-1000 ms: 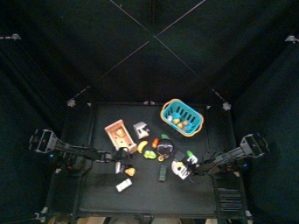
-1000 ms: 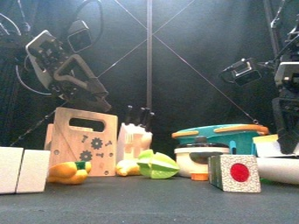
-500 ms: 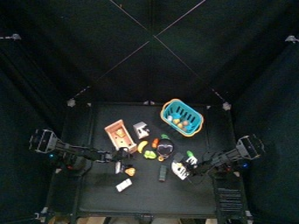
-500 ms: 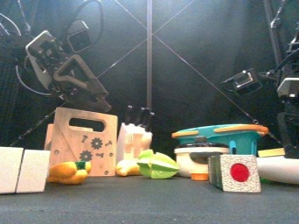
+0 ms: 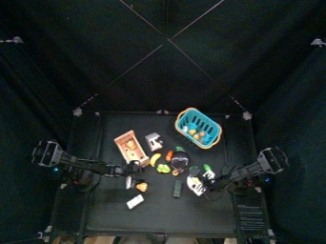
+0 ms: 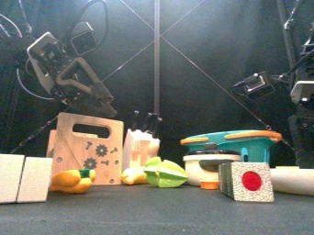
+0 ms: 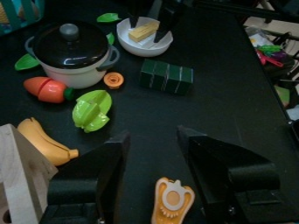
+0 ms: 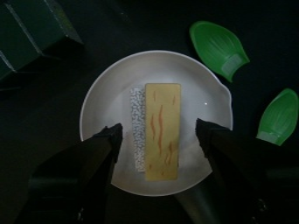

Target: Place egg sushi in pan

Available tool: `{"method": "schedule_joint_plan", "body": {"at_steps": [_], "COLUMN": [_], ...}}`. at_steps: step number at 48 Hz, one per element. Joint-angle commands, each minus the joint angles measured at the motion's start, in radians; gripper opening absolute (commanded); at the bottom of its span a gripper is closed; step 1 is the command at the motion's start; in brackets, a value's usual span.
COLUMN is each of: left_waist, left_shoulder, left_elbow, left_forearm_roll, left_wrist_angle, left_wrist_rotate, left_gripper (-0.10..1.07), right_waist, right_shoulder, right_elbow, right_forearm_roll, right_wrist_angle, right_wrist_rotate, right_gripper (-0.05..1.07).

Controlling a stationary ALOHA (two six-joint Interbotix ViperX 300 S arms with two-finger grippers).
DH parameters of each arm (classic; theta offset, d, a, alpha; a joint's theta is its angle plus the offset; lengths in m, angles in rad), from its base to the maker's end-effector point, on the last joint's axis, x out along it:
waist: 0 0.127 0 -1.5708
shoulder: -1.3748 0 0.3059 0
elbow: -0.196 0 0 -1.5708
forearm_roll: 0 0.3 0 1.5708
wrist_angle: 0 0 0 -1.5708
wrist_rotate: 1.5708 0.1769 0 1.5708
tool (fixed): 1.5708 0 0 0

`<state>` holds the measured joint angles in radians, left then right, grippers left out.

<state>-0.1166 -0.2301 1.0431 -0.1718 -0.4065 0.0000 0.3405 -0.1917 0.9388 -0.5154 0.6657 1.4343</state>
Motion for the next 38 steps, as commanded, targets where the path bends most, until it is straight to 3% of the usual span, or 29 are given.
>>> {"method": "schedule_joint_plan", "body": {"at_steps": [1, 38], "left_waist": [0.002, 0.002], "left_shoulder": [-0.002, -0.002], "left_elbow": [-0.017, -0.012], "left_forearm_roll": [0.0, 0.0], "left_wrist_angle": [-0.009, -0.009], "left_wrist_rotate": [0.0, -0.002], "left_gripper": [0.84, 0.84], "right_waist": [-0.003, -0.002], "right_shoulder": [-0.012, -0.058], "right_elbow": [-0.014, -0.038], "right_forearm_roll": [-0.002, -0.06], "right_wrist_angle": [-0.003, 0.005], "right_wrist_rotate": [-0.002, -0.005], "right_gripper": [0.97, 0.97]}}
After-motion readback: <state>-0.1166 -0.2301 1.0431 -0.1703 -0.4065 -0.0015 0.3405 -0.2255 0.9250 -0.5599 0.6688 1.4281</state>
